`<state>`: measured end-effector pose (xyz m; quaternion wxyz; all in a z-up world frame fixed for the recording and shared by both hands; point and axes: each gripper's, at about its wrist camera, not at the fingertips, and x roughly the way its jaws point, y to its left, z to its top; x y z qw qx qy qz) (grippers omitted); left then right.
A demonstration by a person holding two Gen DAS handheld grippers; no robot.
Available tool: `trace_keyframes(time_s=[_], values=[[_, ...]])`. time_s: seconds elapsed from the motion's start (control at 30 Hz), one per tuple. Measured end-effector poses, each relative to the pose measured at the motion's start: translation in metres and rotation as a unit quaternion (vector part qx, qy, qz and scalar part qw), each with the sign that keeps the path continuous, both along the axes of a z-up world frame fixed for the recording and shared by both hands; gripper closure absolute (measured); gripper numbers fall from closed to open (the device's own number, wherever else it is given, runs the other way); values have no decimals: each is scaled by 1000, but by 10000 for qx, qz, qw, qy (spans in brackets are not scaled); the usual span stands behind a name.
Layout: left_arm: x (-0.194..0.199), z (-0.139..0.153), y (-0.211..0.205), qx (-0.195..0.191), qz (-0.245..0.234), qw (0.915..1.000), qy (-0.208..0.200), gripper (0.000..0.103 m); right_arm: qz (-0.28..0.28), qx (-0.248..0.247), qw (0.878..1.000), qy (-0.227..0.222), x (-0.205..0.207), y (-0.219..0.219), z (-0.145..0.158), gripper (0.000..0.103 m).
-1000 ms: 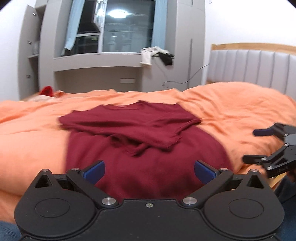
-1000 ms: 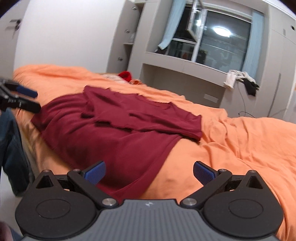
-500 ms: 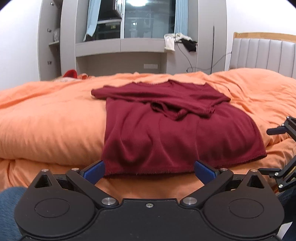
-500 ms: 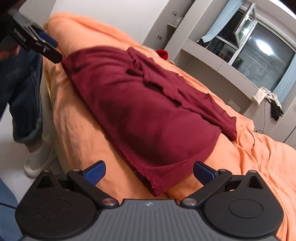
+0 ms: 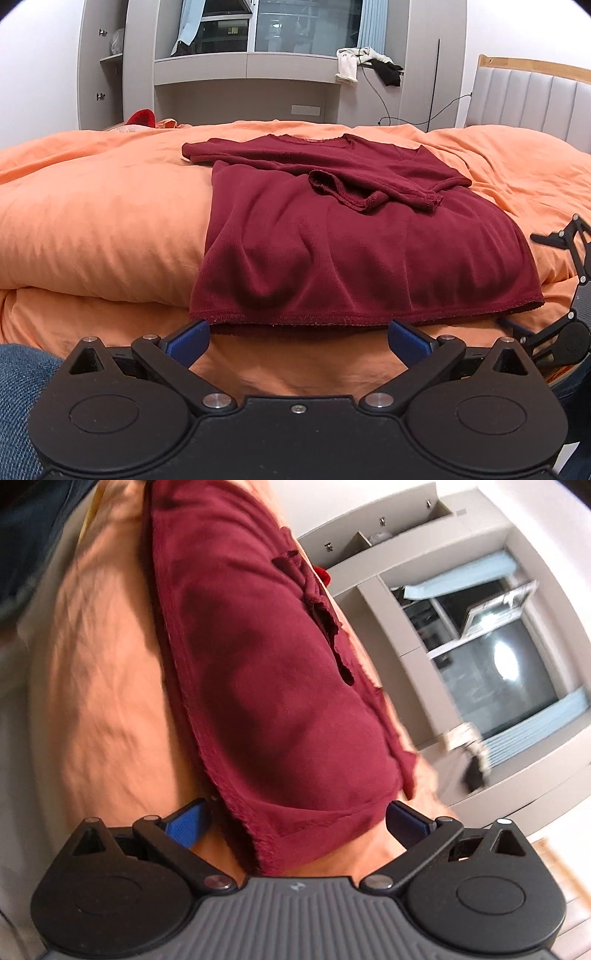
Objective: Fold small clothes
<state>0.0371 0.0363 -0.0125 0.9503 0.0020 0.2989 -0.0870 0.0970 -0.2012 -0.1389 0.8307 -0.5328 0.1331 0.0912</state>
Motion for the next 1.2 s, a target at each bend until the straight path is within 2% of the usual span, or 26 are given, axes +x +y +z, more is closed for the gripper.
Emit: trace_keyframes(time_s=[0.1,0.23,0.33,0.5,0.57,0.63,0.7,0.8,0.83,0.93,1.07,1.2], values=[[4,-1,-2,111,144,9998,84,1,41,-237,9993,-296,-1,5,-13,0],[7,-3,-1,147,257,9994,185,1,407,-542,9960,-582,-9,14,-28,3],[7,-4,0,136,262,9994,193,1,544,-687,9946,-563,-9,19,-37,11],[8,-4,0,161,280,9992,222,1,532,-576,9962,-374,-3,21,-40,18],[9,-5,0,160,282,9992,237,1,550,-581,9963,-327,-2,24,-41,25],[9,-5,-1,172,280,9991,250,1,588,-621,9959,-284,-6,24,-42,41],[9,-5,-2,191,275,9991,260,1,632,-650,9955,-292,-11,24,-38,43],[9,-6,-3,220,256,9991,261,1,675,-583,9957,-259,-13,23,-36,58],[9,-5,-3,224,250,9991,251,1,688,-555,9957,-270,-14,23,-34,68],[5,-3,-3,195,216,9995,110,1,736,-277,9967,-182,-18,21,-25,85],[-15,6,-13,283,-142,9982,-517,1,722,319,9969,20,-22,16,-8,93],[-25,8,-38,794,-715,9915,-746,1,724,935,9930,-46,-28,9,12,95]])
